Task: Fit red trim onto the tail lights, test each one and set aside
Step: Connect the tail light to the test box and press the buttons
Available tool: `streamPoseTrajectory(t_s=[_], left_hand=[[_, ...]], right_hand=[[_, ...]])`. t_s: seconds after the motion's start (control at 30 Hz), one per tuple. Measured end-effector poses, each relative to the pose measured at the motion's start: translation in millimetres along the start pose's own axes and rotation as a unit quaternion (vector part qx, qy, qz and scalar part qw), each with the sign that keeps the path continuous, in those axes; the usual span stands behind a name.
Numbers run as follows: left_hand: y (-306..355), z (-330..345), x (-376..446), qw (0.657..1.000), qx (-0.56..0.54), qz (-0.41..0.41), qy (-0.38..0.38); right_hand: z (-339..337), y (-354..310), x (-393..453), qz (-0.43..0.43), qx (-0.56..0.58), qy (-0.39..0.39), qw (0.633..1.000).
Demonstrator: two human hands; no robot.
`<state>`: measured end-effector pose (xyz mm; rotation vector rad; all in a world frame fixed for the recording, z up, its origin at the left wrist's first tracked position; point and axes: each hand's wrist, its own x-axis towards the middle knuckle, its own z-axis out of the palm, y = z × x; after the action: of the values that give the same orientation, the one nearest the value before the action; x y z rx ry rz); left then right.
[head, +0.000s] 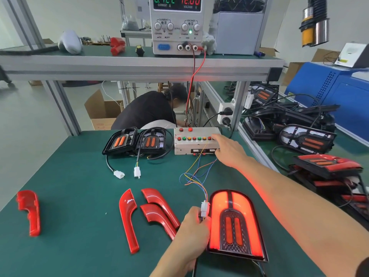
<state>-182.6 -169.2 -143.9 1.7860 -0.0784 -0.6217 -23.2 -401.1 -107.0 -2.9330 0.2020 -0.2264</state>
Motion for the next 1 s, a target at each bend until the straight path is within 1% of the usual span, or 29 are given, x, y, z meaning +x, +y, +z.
streamPoseTrajectory(t_s=[0.1,0.23,0.7,0.83,0.9,1.0], left_hand=[[1,0,-1,1.0,-0.012,-0.003,-0.005],[1,0,-2,1.0,-0.027,-0.009,-0.005],[0,2,1,1.0,-0.022,-0.009,0.006],[-1,2,2,1.0,-0.025,-0.009,0.006],[-2,2,1,1.0,-0.024,-0.008,0.005],[-3,2,2,1.0,-0.026,-0.007,0.001]], right_hand=[[-2,1,0,-0.007,-0.007,-0.009,1.0],[-2,2,1,-0.001,0.007,0.0,1.0],[-5,-2,-1,0.004,-0.003,-0.032,0.999],[-5,-2,-3,0.006,0.001,-0.031,1.0],[-4,-2,-4,0.014,0.018,-0.033,0.999],[-4,-4,-11,0.033,0.094,-0.032,0.995]])
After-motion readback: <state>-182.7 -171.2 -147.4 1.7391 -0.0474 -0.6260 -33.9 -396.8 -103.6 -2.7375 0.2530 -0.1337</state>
